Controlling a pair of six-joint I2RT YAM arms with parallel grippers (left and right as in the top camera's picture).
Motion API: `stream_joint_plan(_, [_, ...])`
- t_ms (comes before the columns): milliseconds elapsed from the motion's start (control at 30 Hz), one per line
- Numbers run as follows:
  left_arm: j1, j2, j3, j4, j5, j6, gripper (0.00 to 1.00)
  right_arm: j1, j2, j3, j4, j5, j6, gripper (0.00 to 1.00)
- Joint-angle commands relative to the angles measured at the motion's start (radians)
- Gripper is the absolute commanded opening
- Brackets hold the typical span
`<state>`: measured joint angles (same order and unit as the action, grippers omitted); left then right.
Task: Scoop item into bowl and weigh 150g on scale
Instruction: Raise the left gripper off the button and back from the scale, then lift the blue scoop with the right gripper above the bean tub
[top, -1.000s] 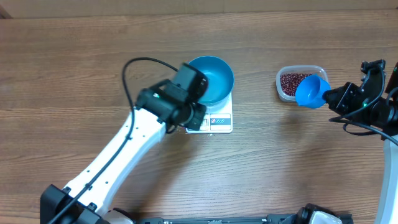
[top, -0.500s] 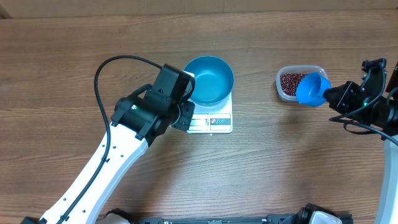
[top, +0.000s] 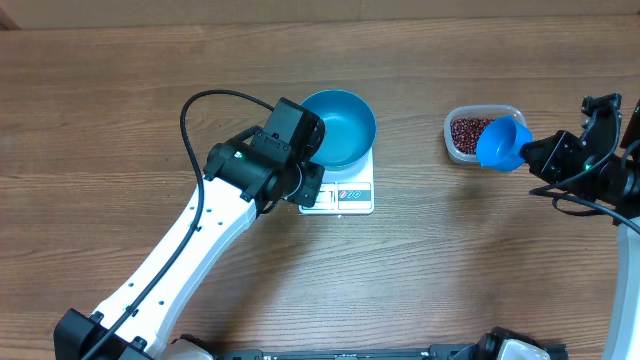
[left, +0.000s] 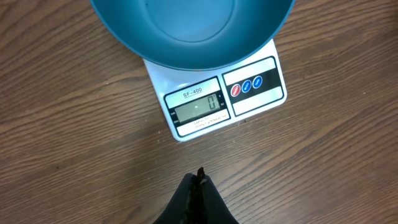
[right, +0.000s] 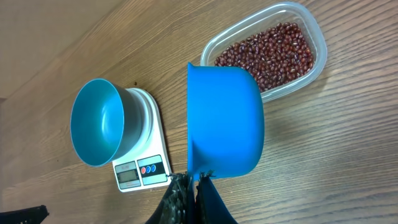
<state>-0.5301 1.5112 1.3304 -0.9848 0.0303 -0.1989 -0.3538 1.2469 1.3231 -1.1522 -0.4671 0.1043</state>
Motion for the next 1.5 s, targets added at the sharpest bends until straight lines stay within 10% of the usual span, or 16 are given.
stream_joint_plan(0, [-0.002, -0.001, 0.014, -0.003, 0.023, 0.008, 0.05, -0.005, -0.001, 0.033, 0.006, -0.005, -0.006, 0.04])
stream_joint_plan(467, [-0.001, 0.0, 0.014, -0.006, 0.014, 0.009, 0.64, -0.005, -0.001, 0.033, 0.006, -0.005, -0.005, 0.04])
stream_joint_plan(1067, [-0.001, 0.0, 0.014, -0.018, 0.014, 0.051, 1.0, -0.005, -0.001, 0.033, 0.002, -0.005, -0.009, 0.04])
stream_joint_plan(1467, [-0.001, 0.0, 0.014, -0.035, 0.014, 0.087, 1.0, -0.005, -0.001, 0.033, 0.002, -0.005, -0.009, 0.04])
